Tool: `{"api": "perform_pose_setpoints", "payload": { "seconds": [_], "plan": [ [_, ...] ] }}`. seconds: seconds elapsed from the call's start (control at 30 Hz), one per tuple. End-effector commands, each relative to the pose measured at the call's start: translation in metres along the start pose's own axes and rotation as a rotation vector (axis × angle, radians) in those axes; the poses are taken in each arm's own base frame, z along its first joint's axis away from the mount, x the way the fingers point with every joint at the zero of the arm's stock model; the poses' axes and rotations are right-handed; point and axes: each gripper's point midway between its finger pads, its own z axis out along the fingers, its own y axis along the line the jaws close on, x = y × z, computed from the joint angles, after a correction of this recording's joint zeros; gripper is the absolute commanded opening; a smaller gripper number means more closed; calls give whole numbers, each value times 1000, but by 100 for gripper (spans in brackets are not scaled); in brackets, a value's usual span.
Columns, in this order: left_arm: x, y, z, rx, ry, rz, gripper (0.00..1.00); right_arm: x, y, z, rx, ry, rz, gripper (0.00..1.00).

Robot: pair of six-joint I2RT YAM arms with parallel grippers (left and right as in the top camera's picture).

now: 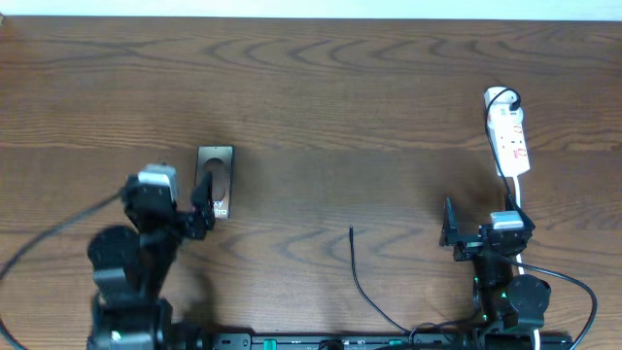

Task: Plug charger to phone and switch on socket
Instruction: 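Move the left gripper over the silver Galaxy phone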

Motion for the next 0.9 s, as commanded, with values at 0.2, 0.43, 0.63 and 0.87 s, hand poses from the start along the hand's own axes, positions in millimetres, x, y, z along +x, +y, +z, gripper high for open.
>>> {"api": "perform_pose_setpoints", "payload": {
  "seconds": [0.2,0.43,0.63,0.87],
  "plan": [
    [-18,23,33,-89,409,-91,72,0,1,0,-3,1,11,99],
    [32,32,60,-96,769,-180,72,1,1,0,-3,1,11,99],
    [78,35,80,-73,936,-236,72,1,1,0,-3,1,11,99],
    [106,38,94,-67,1021,-263,28,1,1,0,-3,1,12,99]
  ]
}}
